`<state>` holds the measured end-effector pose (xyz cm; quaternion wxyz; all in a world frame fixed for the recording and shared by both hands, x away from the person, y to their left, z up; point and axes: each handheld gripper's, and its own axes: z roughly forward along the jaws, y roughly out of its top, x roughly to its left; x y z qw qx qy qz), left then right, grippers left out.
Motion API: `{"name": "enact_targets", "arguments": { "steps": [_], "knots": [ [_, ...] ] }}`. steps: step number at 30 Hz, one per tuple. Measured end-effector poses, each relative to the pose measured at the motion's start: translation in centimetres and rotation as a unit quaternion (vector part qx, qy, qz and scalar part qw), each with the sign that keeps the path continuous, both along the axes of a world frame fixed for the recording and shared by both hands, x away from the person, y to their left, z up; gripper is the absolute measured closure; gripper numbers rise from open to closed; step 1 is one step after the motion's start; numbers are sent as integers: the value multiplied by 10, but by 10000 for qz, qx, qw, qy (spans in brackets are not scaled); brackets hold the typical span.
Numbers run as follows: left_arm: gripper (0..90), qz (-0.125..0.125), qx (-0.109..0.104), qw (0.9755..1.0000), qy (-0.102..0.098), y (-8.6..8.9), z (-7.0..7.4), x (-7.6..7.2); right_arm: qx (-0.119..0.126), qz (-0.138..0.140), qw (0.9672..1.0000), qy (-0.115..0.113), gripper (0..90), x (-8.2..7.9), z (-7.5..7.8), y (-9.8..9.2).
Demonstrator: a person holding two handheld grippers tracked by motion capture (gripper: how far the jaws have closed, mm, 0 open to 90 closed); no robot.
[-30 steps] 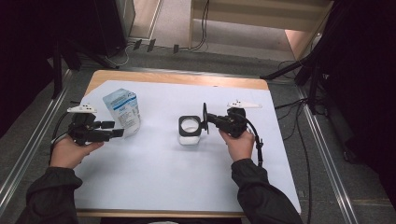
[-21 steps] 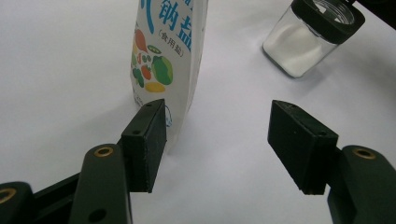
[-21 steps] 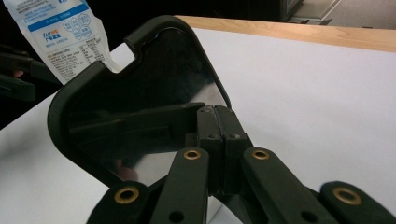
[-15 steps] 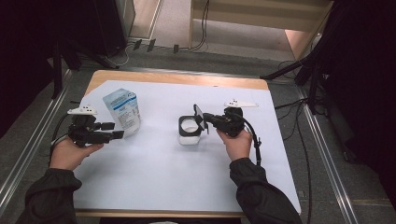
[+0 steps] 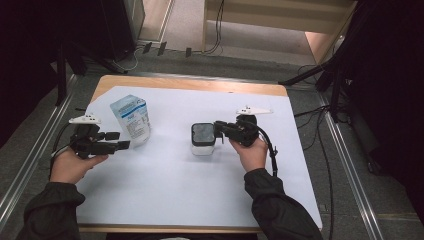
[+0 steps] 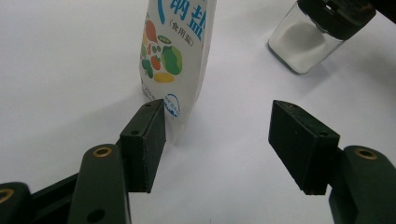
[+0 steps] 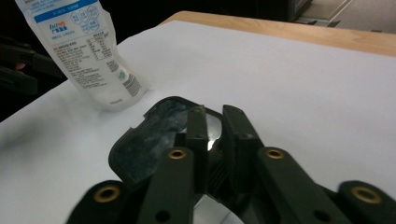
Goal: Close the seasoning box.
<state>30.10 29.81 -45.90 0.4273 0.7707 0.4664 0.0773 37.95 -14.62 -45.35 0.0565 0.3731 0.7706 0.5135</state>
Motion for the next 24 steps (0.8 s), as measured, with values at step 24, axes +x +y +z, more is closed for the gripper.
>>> {"name": "enact_targets", "arguments": {
  "steps": [24],
  "knots": [
    [368,-47,250,9996,-86,-5,-1,9,-128,-805,9961,-347,470,-5,-2,-71]
  ]
}}
